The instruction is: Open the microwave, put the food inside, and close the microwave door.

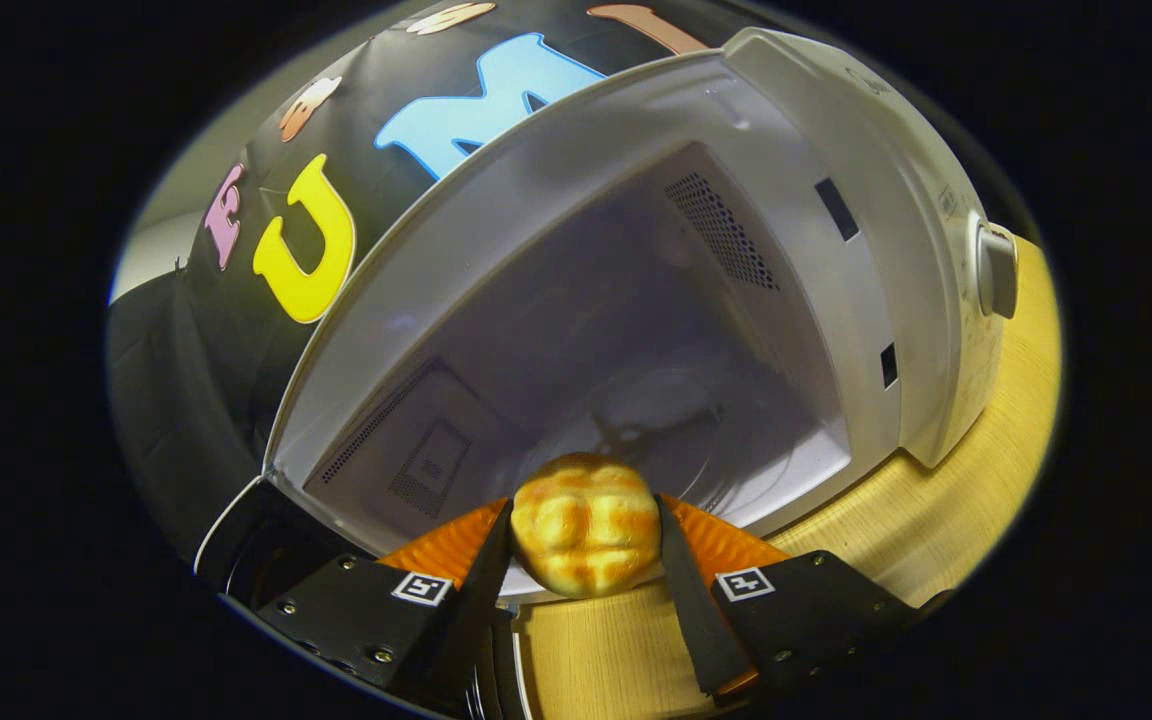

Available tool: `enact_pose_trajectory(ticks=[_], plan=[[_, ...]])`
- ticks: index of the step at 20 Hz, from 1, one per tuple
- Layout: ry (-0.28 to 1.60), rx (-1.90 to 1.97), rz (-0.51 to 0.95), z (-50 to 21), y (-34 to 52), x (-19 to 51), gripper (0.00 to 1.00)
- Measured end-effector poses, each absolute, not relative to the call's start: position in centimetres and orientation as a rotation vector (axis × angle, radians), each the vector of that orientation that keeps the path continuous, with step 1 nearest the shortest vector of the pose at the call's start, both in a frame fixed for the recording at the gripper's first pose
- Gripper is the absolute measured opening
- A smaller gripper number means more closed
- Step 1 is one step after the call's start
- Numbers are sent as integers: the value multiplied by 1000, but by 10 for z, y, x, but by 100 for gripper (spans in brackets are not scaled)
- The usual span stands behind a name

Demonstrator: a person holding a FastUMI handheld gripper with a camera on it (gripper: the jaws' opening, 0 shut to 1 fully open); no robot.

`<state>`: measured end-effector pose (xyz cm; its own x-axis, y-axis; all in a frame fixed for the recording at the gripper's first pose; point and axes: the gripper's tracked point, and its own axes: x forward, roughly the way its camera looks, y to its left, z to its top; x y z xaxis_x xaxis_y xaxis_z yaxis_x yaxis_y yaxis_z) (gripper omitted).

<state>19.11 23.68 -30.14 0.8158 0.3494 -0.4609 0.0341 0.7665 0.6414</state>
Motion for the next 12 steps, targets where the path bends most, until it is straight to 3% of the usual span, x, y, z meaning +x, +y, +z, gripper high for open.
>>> enact_pose_trajectory(ticks=[5,12], plan=[[624,676,157,-318,238,200,83],[618,623,143,-317,236,202,97]])
